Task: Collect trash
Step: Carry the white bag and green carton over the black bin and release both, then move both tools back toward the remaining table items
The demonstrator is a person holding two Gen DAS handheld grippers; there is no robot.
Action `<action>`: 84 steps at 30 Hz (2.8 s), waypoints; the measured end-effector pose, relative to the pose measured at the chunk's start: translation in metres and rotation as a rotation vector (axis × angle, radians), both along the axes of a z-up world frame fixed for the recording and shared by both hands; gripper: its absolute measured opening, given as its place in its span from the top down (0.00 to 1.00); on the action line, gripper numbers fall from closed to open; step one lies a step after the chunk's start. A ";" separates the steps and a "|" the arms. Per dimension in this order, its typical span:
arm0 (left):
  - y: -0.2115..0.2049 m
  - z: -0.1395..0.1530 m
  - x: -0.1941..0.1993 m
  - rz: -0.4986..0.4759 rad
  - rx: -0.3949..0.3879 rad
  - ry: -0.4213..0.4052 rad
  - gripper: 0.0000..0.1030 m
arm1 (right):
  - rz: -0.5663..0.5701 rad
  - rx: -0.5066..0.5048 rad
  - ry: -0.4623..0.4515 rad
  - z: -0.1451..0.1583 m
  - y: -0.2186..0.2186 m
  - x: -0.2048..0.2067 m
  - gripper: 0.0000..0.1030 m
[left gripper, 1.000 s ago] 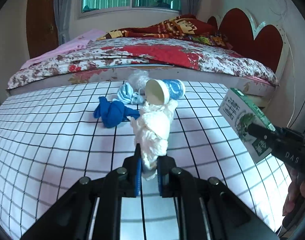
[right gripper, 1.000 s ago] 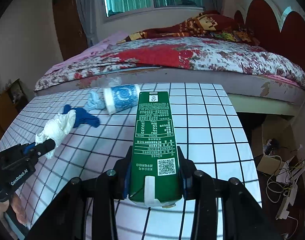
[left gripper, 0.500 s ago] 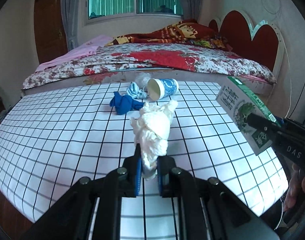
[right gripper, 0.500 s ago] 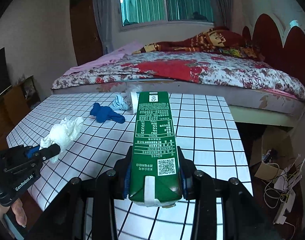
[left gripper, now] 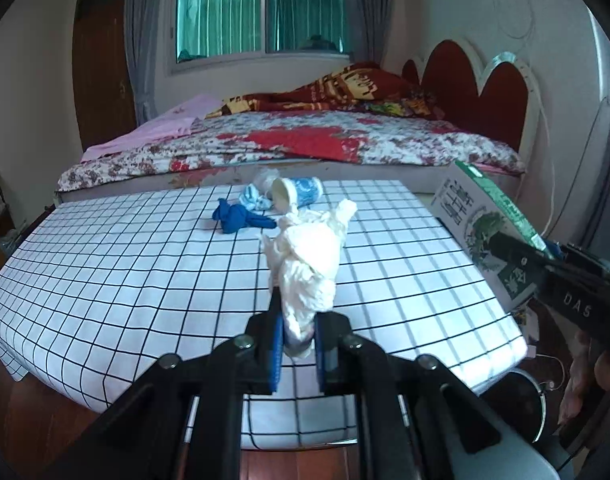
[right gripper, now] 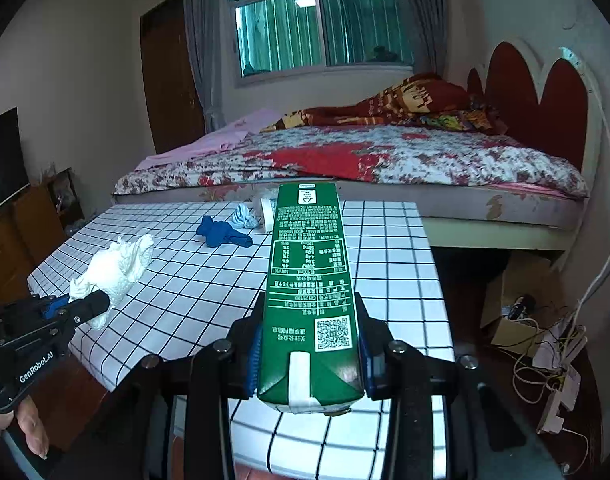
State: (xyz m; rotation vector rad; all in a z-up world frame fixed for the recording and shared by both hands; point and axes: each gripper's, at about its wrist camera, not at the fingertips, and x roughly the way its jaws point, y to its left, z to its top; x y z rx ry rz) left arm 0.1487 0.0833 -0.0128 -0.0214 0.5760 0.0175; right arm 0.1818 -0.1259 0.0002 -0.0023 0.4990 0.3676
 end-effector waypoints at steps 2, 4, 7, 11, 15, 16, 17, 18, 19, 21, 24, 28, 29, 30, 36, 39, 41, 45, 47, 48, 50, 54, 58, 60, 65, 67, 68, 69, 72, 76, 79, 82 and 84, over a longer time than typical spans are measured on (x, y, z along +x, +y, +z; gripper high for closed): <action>-0.006 0.005 -0.009 -0.008 -0.004 -0.019 0.87 | -0.004 0.003 -0.013 0.002 -0.007 -0.011 0.62; -0.014 0.007 -0.017 -0.016 -0.003 -0.039 0.87 | -0.010 0.001 -0.030 0.004 -0.014 -0.022 0.62; -0.027 0.007 -0.027 -0.037 -0.016 -0.056 0.87 | -0.022 -0.009 -0.047 0.006 -0.026 -0.039 0.62; -0.051 0.003 -0.034 -0.089 0.000 -0.077 0.87 | -0.044 -0.035 -0.054 0.006 -0.042 -0.055 0.62; -0.072 -0.001 -0.034 -0.144 -0.022 -0.074 0.87 | -0.085 -0.056 -0.045 0.001 -0.058 -0.066 0.62; -0.076 -0.002 -0.034 -0.154 -0.026 -0.074 0.87 | -0.097 -0.058 -0.043 -0.001 -0.064 -0.069 0.62; -0.083 -0.003 -0.034 -0.170 -0.031 -0.073 0.87 | -0.111 -0.062 -0.042 -0.002 -0.069 -0.072 0.62; -0.091 -0.004 -0.033 -0.189 -0.037 -0.072 0.87 | -0.122 -0.066 -0.040 -0.004 -0.073 -0.075 0.62; -0.099 -0.005 -0.034 -0.204 -0.039 -0.071 0.87 | -0.137 -0.066 -0.035 -0.005 -0.080 -0.078 0.62; -0.111 -0.008 -0.036 -0.237 -0.048 -0.064 0.87 | -0.169 -0.071 -0.030 -0.008 -0.092 -0.084 0.62; -0.131 -0.014 -0.038 -0.288 -0.050 -0.052 0.87 | -0.206 -0.073 -0.010 -0.015 -0.111 -0.092 0.62; -0.158 -0.021 -0.040 -0.345 -0.052 -0.031 0.87 | -0.254 -0.070 0.020 -0.025 -0.138 -0.104 0.62; -0.164 -0.022 -0.041 -0.357 -0.054 -0.025 0.87 | -0.269 -0.070 0.028 -0.028 -0.146 -0.107 0.62; -0.168 -0.023 -0.041 -0.365 -0.055 -0.023 0.87 | -0.276 -0.068 0.032 -0.030 -0.152 -0.110 0.62; -0.206 -0.039 -0.048 -0.447 -0.036 0.015 0.87 | -0.322 -0.073 0.074 -0.046 -0.186 -0.121 0.62; -0.219 -0.051 -0.051 -0.490 -0.031 0.047 0.87 | -0.339 -0.074 0.106 -0.061 -0.202 -0.127 0.62; -0.228 -0.061 -0.052 -0.515 -0.026 0.074 0.87 | -0.344 -0.073 0.123 -0.069 -0.209 -0.129 0.62; -0.245 -0.082 -0.051 -0.552 -0.018 0.133 0.86 | -0.350 -0.082 0.164 -0.091 -0.225 -0.132 0.62; -0.255 -0.095 -0.048 -0.570 -0.012 0.173 0.86 | -0.339 -0.088 0.195 -0.105 -0.232 -0.132 0.62; -0.259 -0.100 -0.047 -0.579 -0.010 0.188 0.86 | -0.332 -0.088 0.203 -0.109 -0.233 -0.132 0.62; -0.268 -0.112 -0.045 -0.599 0.002 0.223 0.86 | -0.310 -0.097 0.227 -0.121 -0.236 -0.131 0.62; -0.279 -0.133 -0.037 -0.615 -0.004 0.297 0.86 | -0.275 -0.105 0.278 -0.144 -0.244 -0.126 0.62; -0.290 -0.146 -0.032 -0.625 -0.010 0.342 0.86 | -0.250 -0.114 0.316 -0.160 -0.251 -0.118 0.62; -0.296 -0.151 -0.030 -0.639 -0.008 0.362 0.84 | -0.233 -0.109 0.334 -0.164 -0.252 -0.114 0.62; -0.285 -0.158 -0.028 -0.565 -0.042 0.324 0.01 | -0.324 -0.170 0.382 -0.188 -0.266 -0.103 0.07; -0.276 -0.164 -0.028 -0.515 -0.030 0.319 0.00 | -0.380 -0.165 0.403 -0.195 -0.276 -0.104 0.01; -0.273 -0.168 -0.027 -0.490 -0.019 0.321 0.00 | -0.400 -0.166 0.414 -0.198 -0.279 -0.104 0.01; -0.270 -0.171 -0.027 -0.474 -0.011 0.324 0.00 | -0.413 -0.167 0.418 -0.201 -0.282 -0.105 0.01; -0.266 -0.177 -0.026 -0.445 0.008 0.327 0.00 | -0.436 -0.186 0.410 -0.206 -0.281 -0.110 0.01; -0.268 -0.174 -0.031 -0.454 0.020 0.307 0.00 | -0.443 -0.182 0.411 -0.211 -0.279 -0.115 0.01; -0.270 -0.171 -0.032 -0.460 0.018 0.299 0.00 | -0.446 -0.172 0.408 -0.209 -0.277 -0.114 0.01; -0.266 -0.168 -0.032 -0.455 0.011 0.293 0.00 | -0.451 -0.165 0.394 -0.205 -0.279 -0.113 0.01; -0.266 -0.166 -0.032 -0.453 0.007 0.289 0.00 | -0.451 -0.163 0.385 -0.201 -0.278 -0.115 0.01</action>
